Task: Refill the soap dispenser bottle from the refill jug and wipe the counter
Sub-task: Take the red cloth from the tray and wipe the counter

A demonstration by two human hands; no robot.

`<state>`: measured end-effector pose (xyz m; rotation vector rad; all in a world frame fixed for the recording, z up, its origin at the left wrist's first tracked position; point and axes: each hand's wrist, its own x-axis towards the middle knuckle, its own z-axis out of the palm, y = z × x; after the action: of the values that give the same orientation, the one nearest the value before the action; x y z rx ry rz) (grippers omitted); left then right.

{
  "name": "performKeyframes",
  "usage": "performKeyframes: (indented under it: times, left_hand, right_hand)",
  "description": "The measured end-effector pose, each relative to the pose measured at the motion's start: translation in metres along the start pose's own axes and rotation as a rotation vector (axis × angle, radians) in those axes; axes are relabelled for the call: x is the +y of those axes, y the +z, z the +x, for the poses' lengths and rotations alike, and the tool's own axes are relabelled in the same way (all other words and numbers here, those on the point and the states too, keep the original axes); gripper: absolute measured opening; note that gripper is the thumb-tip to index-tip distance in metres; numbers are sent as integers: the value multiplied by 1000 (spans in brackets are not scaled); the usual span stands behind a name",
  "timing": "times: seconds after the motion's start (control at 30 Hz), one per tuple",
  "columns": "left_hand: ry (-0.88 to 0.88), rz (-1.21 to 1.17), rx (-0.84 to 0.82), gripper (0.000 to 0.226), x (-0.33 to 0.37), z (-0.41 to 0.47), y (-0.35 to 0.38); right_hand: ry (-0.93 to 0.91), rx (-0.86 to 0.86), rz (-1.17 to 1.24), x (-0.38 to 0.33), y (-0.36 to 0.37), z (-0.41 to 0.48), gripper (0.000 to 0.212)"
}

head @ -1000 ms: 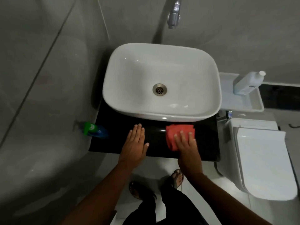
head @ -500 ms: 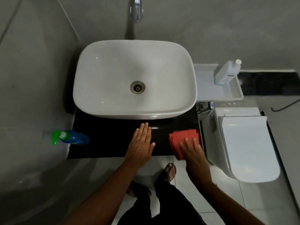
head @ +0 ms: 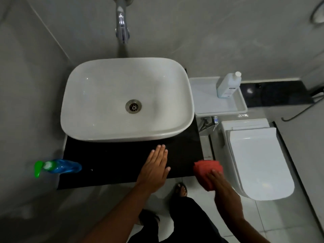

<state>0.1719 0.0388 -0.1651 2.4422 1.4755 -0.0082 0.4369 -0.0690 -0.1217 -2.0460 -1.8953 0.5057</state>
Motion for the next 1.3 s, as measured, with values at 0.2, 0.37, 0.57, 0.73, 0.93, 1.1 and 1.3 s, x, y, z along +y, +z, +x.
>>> performKeyframes:
  times: [0.2, 0.37, 0.57, 0.73, 0.93, 1.1, 1.3]
  left_hand:
    - [103, -16, -9, 66, 54, 56, -12]
    - [41, -61, 6, 68, 89, 148, -14]
    - [-165, -39, 43, 68, 109, 255, -14]
    - [-314, -9, 76, 68, 100, 296, -17]
    - [-385, 14, 100, 64, 85, 301, -10]
    - [-415, -30, 174, 60, 83, 302, -4]
    - [-420, -9, 245, 61, 81, 306, 1]
  right_hand:
    - [745, 187, 399, 71, -21, 48, 28]
    - [661, 151, 643, 110, -48, 115, 31]
    - [531, 21, 636, 149, -59, 206, 28]
    - [346, -76, 606, 152, -60, 285, 29]
    - [251, -102, 499, 135, -42, 372, 46]
    - [10, -1, 326, 106, -21, 430, 37]
    - [-277, -259, -97, 108, 36, 473, 63]
